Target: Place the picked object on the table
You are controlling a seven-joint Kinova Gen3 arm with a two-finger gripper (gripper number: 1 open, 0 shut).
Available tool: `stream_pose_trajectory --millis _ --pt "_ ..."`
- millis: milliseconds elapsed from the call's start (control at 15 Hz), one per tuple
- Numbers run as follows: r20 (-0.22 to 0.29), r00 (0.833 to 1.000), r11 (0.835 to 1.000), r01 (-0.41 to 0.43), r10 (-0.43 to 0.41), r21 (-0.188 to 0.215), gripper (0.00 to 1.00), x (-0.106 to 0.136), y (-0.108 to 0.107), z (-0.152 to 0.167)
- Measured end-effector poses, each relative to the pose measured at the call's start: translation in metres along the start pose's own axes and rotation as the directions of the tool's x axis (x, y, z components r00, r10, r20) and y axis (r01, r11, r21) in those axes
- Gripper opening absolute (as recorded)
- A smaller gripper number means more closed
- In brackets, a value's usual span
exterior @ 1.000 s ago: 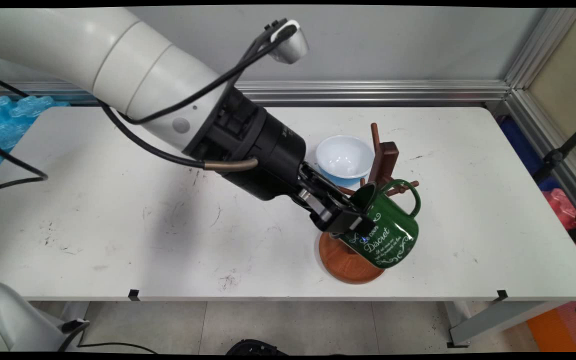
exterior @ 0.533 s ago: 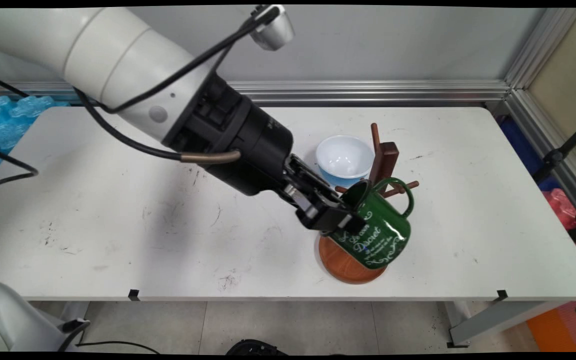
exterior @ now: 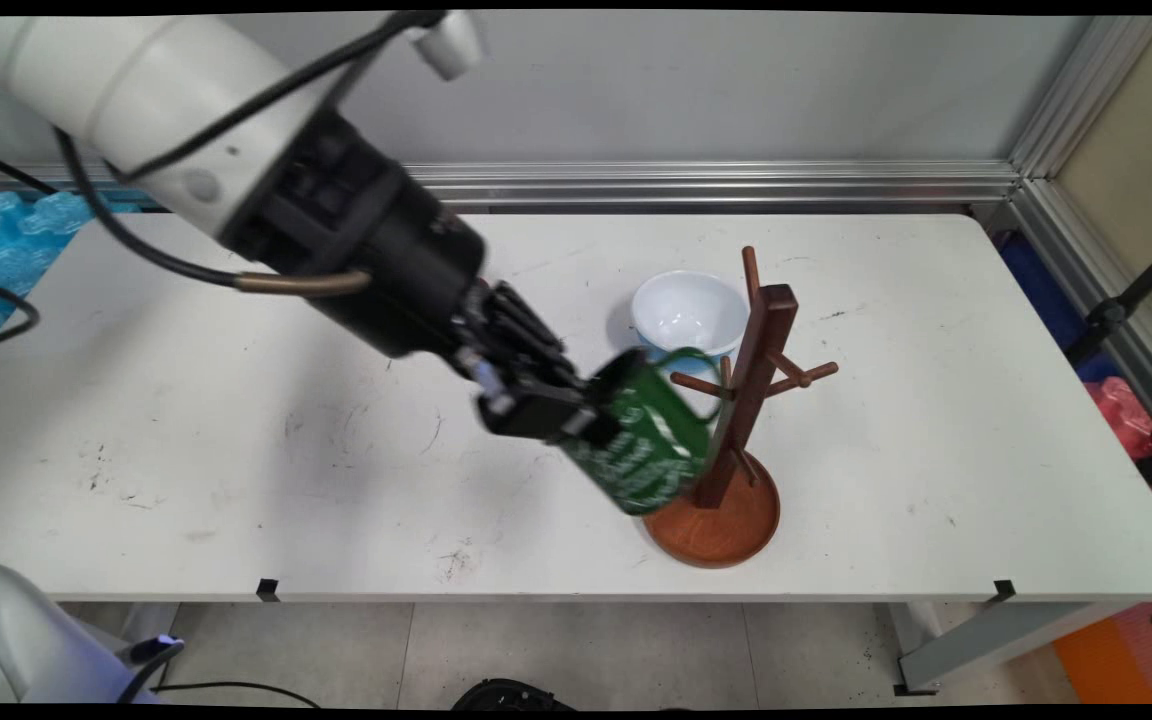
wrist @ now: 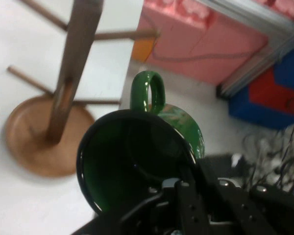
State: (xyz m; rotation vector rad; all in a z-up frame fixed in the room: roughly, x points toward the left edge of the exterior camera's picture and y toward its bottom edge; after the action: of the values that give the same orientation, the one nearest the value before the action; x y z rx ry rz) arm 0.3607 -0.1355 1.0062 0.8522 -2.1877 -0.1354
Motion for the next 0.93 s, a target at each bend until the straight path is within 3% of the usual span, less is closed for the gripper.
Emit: stream_pose_trajectory --millis 533,933 --pt "0.119 0.987 0.988 -0.119 0.108 0.095 0.00 -0.013 -0.031 -0.048" --pt "0.236 0.958 0.951 -0.217 0.164 0.220 0.00 -0.022 -0.067 -0.079"
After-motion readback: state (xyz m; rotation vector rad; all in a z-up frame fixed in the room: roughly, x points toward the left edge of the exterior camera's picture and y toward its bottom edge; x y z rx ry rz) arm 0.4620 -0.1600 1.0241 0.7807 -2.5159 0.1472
